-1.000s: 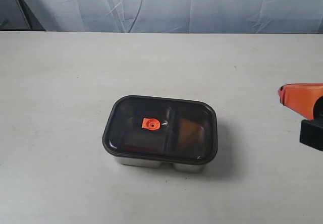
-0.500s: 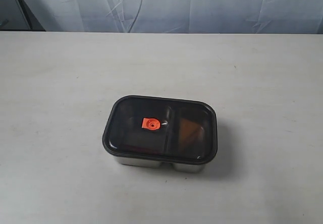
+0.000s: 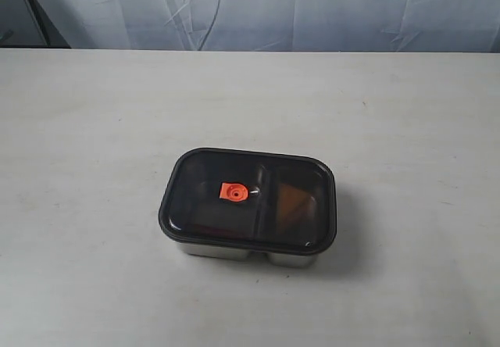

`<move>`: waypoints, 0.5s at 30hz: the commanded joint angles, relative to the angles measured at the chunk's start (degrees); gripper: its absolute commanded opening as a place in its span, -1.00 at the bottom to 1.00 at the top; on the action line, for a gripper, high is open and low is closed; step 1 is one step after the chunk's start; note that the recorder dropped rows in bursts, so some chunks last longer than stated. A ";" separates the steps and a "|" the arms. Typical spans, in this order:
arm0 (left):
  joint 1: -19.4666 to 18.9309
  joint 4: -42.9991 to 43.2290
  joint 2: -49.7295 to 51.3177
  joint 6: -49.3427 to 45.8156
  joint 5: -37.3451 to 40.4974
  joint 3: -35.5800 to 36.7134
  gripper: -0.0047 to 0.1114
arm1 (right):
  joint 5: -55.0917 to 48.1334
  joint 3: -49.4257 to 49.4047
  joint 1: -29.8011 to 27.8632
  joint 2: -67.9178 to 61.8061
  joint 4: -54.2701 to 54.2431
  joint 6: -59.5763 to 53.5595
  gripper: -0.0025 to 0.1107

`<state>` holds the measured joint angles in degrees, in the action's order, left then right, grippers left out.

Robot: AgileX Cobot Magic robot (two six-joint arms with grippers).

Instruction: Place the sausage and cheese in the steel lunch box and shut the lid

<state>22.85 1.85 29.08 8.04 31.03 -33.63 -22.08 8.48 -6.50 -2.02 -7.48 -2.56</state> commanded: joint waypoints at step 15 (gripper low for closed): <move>0.12 0.44 -0.37 0.39 -0.23 0.29 -0.92 | -1.72 -4.26 -0.31 2.02 5.83 0.08 -0.97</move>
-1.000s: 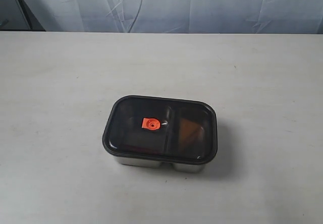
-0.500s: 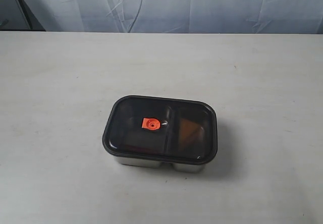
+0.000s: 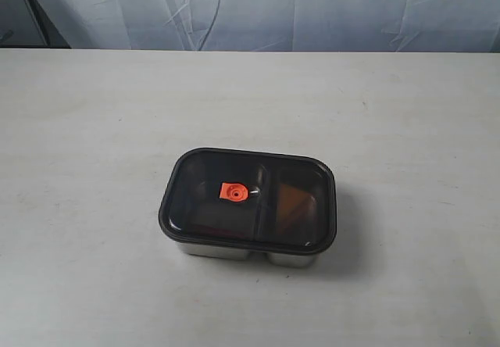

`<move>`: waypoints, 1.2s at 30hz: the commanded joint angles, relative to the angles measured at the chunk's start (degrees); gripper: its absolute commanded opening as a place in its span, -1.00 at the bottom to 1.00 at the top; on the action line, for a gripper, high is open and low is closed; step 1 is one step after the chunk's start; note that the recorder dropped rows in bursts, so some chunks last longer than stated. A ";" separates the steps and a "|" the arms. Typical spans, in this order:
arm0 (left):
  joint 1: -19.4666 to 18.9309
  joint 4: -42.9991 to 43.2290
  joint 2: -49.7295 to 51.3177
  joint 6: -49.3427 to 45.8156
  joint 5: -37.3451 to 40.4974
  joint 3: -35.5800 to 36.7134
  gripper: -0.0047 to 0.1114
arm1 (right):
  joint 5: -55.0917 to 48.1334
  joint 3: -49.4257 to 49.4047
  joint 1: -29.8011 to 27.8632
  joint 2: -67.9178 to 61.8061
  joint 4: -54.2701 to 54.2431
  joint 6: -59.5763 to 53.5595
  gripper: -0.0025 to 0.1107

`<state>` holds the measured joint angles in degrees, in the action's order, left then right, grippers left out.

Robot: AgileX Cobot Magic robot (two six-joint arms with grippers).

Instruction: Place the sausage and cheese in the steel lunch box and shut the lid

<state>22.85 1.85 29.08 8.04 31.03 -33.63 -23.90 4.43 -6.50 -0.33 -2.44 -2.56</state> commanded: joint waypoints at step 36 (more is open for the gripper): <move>-9.76 2.12 -11.35 -0.75 -7.87 13.12 -0.92 | 0.19 -0.80 -0.31 0.33 2.09 4.07 -0.97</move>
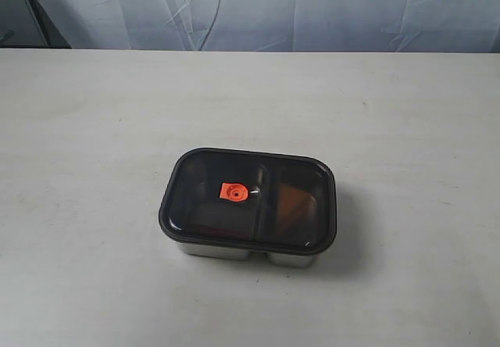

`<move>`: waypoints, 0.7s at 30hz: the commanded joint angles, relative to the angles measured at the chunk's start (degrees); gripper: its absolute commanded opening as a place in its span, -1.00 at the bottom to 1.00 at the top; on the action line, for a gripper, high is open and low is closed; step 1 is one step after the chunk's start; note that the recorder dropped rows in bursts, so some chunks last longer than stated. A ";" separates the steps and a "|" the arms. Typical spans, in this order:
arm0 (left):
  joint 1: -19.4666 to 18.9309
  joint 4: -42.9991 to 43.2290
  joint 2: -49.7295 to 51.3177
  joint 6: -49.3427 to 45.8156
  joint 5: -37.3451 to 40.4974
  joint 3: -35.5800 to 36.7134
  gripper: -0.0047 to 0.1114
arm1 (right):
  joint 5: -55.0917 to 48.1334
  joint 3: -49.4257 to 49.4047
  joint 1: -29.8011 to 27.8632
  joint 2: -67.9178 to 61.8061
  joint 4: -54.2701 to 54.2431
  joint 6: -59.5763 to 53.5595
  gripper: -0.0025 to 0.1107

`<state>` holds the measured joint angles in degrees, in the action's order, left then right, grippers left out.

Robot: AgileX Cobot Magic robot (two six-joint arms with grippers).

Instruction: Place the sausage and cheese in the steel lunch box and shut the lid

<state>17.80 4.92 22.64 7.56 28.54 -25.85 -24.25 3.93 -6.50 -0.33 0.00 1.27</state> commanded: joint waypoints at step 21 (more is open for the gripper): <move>-16.69 -8.16 -22.64 -8.19 -9.29 25.38 -0.92 | 0.54 -0.31 -0.31 0.33 -0.46 0.24 -0.97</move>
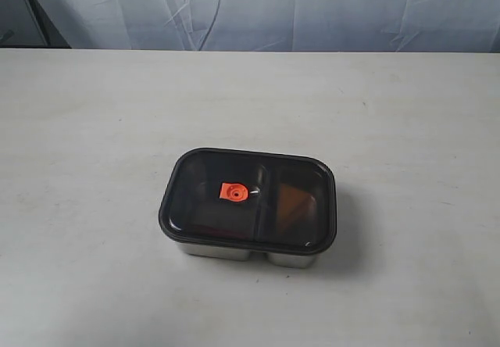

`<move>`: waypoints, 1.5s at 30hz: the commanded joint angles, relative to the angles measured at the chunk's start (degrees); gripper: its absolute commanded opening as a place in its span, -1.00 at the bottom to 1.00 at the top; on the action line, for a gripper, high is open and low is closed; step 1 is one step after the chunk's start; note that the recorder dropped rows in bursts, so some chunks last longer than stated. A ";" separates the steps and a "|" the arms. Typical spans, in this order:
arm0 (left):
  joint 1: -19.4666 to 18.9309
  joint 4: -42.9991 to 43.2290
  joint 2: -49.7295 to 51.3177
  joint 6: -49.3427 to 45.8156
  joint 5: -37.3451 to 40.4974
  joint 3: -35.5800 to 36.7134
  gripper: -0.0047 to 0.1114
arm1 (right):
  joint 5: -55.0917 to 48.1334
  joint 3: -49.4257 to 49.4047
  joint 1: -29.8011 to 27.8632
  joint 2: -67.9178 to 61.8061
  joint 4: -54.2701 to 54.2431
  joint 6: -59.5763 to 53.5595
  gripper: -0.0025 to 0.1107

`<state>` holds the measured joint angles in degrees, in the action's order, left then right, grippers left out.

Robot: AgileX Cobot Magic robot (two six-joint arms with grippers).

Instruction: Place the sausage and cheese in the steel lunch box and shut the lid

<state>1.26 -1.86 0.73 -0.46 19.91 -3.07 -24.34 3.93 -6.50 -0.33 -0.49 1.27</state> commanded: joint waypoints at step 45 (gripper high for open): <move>0.93 0.49 -0.73 -0.41 -9.23 3.07 -0.92 | 0.60 -0.31 -0.31 0.33 -0.09 0.24 -0.97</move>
<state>1.81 -1.63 0.38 -0.85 11.50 -0.16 -24.34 3.93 -6.50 -0.33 -0.57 1.27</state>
